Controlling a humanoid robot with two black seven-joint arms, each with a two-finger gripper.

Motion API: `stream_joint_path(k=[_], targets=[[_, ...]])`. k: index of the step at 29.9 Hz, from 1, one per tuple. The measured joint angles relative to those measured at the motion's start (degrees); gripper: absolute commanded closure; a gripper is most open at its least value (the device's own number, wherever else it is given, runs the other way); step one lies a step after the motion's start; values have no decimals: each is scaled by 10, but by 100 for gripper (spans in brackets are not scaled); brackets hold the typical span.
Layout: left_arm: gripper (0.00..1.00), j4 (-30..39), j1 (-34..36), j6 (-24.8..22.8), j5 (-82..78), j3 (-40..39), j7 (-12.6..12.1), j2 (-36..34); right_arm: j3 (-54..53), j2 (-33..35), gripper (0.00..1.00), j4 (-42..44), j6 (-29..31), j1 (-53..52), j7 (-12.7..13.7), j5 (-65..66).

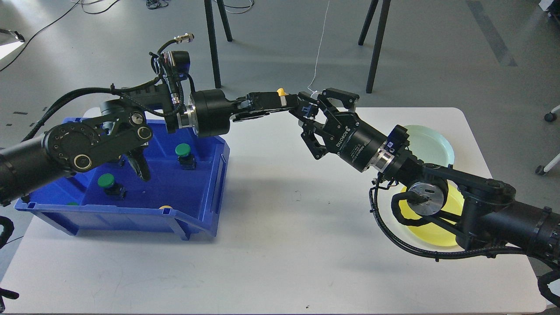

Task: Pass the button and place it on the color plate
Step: 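Grasp the yellow button from the left gripper with the right gripper, then carry the yellow button with the right gripper and drop it onto the yellow plate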

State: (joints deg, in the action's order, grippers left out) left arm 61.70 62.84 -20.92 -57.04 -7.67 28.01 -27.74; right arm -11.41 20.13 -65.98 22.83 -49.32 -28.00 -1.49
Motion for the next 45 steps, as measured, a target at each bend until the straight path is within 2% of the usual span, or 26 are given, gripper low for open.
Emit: stream_joint_path(k=[1, 5, 8, 11, 21, 25, 28, 39, 45], targets=[[82, 0, 0, 0, 0, 0, 0, 0, 0, 0, 97, 0, 0, 0, 0, 0], [40, 0, 0, 0, 3, 0, 0, 0, 0, 0, 99, -1, 0, 0, 0, 0], [28, -1, -2, 0, 8, -1, 0, 1, 0, 0, 100, -1, 0, -1, 0, 0], [21, -1, -4, 0, 10, -6, 0, 2, -1, 1, 100, -4, 1, -2, 0, 0], [15, -17, -4, -7, 48, -9, 0, 2, -7, 10, 100, -4, -3, 3, 0, 4], [15, -22, -5, -7, 51, -9, 0, 2, -18, 48, 100, 0, -17, 10, 0, 17], [15, -27, -8, -8, 51, -8, 0, 2, -30, 88, 100, 1, -55, 27, 0, 63], [14, -33, -11, -8, 50, -8, 0, 2, -89, 285, 99, -41, -279, 167, 0, 398], [14, -33, -11, -8, 50, -8, 0, 2, -86, 318, 98, -39, -365, 239, 0, 511]])
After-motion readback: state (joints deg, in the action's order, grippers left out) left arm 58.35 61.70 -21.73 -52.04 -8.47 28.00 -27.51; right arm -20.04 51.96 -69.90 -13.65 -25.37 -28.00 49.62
